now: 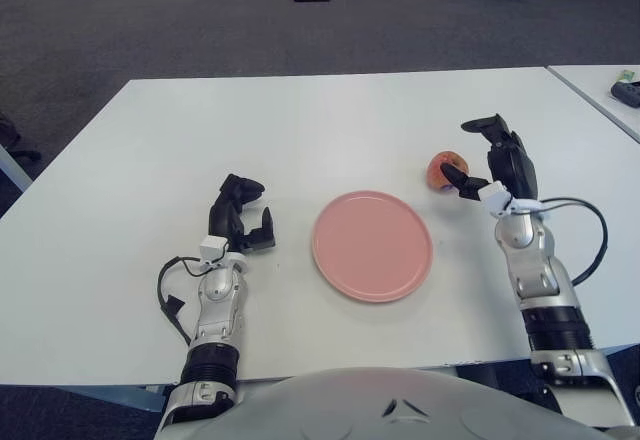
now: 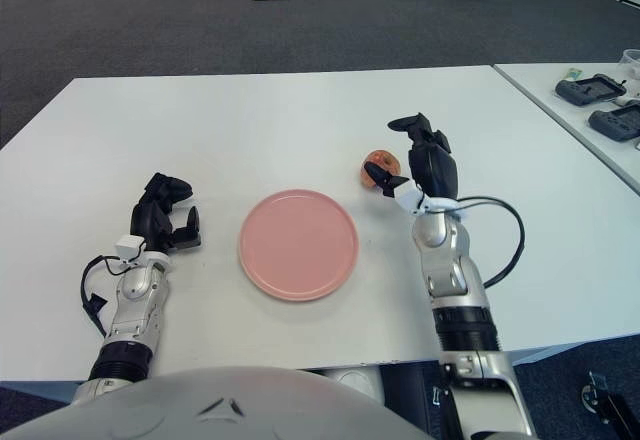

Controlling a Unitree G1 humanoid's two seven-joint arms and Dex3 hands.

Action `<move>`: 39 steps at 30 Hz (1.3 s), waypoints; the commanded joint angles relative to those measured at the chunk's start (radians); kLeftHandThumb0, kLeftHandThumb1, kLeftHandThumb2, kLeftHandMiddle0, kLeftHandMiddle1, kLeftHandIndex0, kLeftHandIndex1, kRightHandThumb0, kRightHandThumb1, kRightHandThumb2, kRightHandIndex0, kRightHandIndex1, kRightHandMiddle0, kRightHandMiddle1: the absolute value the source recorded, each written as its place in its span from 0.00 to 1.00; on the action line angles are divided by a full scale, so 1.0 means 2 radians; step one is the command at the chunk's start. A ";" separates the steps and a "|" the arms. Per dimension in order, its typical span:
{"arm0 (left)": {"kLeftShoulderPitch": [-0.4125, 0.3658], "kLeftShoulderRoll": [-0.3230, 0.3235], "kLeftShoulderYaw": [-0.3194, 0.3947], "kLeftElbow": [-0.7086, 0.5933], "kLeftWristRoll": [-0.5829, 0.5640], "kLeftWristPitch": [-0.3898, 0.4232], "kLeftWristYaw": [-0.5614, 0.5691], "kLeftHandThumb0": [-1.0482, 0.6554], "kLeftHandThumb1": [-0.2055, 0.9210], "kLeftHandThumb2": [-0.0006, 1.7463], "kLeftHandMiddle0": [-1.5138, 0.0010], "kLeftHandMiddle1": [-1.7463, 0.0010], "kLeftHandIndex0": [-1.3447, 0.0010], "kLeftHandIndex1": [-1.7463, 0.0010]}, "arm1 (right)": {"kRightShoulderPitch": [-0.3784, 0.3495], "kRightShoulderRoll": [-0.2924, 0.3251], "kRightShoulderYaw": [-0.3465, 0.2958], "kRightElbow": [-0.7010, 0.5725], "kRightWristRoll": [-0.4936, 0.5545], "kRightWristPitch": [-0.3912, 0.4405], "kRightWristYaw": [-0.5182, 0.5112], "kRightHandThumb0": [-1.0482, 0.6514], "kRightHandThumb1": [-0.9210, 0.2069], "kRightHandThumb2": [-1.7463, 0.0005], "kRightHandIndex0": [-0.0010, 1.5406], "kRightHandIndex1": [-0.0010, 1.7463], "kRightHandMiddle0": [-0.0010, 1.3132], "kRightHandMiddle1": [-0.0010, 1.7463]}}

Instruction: Put the apple into the plate.

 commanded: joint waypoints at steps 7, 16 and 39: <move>0.018 -0.005 0.000 0.023 0.000 0.013 0.005 0.61 0.24 0.91 0.43 0.07 0.59 0.00 | -0.058 -0.019 0.033 0.039 -0.012 0.040 0.035 0.16 0.53 0.43 0.00 0.00 0.00 0.11; 0.019 -0.004 0.000 0.021 0.001 0.018 0.006 0.61 0.23 0.92 0.43 0.05 0.58 0.00 | -0.094 -0.032 0.066 0.077 -0.017 0.064 0.074 0.09 0.48 0.48 0.00 0.00 0.00 0.01; 0.020 -0.006 0.001 0.019 -0.003 0.022 0.005 0.61 0.24 0.92 0.45 0.03 0.59 0.00 | -0.184 -0.030 0.122 0.254 -0.008 0.039 0.098 0.08 0.43 0.52 0.00 0.00 0.00 0.00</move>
